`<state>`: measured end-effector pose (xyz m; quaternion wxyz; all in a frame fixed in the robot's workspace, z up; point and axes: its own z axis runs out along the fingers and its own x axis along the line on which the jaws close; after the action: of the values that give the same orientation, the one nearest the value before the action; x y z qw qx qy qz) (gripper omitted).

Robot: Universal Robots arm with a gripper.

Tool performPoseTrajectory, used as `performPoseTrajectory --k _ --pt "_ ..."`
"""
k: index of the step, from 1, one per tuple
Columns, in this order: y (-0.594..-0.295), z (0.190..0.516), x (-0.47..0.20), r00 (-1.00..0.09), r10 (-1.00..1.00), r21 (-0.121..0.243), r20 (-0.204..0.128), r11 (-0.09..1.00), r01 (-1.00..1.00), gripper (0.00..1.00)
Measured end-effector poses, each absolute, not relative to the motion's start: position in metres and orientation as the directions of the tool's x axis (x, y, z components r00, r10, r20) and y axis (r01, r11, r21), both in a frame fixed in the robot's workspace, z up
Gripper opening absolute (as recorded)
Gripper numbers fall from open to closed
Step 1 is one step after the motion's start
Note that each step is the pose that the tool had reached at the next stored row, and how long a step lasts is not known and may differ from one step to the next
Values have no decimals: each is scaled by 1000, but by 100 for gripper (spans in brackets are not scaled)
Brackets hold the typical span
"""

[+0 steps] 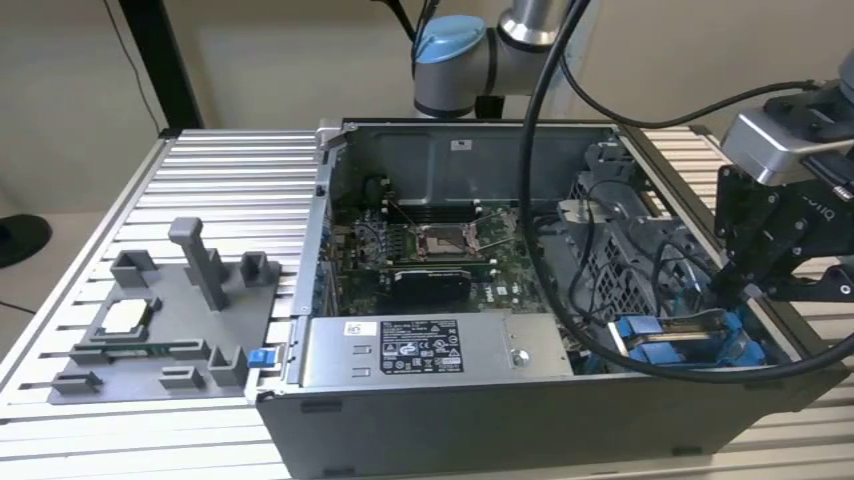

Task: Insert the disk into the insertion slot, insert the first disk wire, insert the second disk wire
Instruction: 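Insert the first disk wire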

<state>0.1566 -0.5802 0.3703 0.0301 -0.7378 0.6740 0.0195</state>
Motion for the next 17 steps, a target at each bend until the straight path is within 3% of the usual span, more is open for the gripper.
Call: performPoseTrajectory --k 5,11,17 --pt "-580 369 157 84 -994 29 -74 -86 -996 0" --pt "-580 365 157 -5 -997 31 -74 2 -1000 0" --pt "-580 361 157 -42 -996 58 -73 38 -998 0"
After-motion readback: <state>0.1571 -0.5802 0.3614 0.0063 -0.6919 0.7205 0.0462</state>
